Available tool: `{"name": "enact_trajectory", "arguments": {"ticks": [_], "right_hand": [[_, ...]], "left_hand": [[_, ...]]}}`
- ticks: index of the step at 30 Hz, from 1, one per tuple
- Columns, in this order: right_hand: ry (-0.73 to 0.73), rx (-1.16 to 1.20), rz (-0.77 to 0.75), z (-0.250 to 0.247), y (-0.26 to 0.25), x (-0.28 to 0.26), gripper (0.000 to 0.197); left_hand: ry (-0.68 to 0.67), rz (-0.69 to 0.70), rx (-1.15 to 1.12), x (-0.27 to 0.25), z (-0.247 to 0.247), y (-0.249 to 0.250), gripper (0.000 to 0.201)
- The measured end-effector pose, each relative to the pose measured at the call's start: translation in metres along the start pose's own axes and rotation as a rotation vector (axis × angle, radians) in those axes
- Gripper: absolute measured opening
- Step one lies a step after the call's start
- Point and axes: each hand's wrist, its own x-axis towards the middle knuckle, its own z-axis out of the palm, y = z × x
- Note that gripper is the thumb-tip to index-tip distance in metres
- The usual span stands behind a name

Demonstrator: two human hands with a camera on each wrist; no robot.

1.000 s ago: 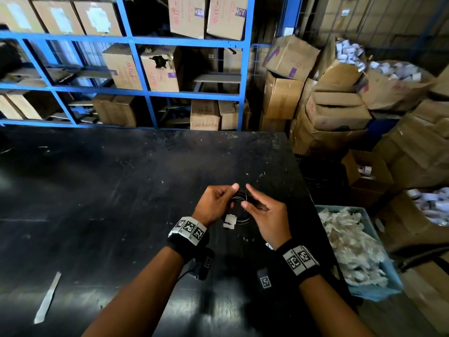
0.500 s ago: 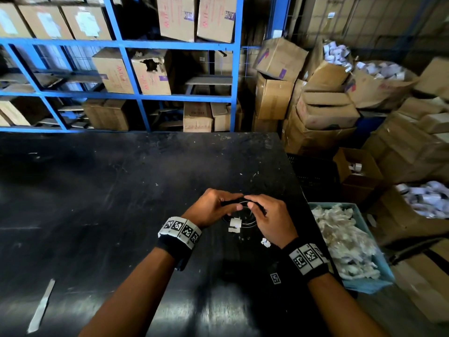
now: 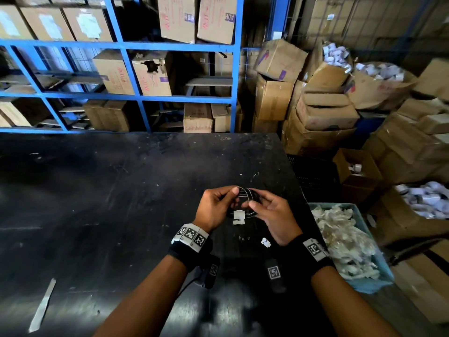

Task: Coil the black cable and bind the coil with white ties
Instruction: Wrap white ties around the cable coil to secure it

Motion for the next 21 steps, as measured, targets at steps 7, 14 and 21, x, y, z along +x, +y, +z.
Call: {"name": "enact_trajectory", "arguments": {"ticks": [7, 14, 21], "right_hand": [[-0.075, 0.057, 0.021, -0.008, -0.01, -0.002, 0.022], [-0.043, 0.013, 0.037, -0.017, -0.01, 0.0, 0.018], [0.04, -0.218, -0.072, -0.01, -0.01, 0.01, 0.019]], "left_hand": [[-0.037, -0.166, -0.288, 0.004, -0.004, -0.006, 0.019], [-0.158, -0.209, -0.321, 0.002, -0.008, -0.006, 0.022], [0.047, -0.029, -0.104, 0.007, 0.006, -0.01, 0.009]]}}
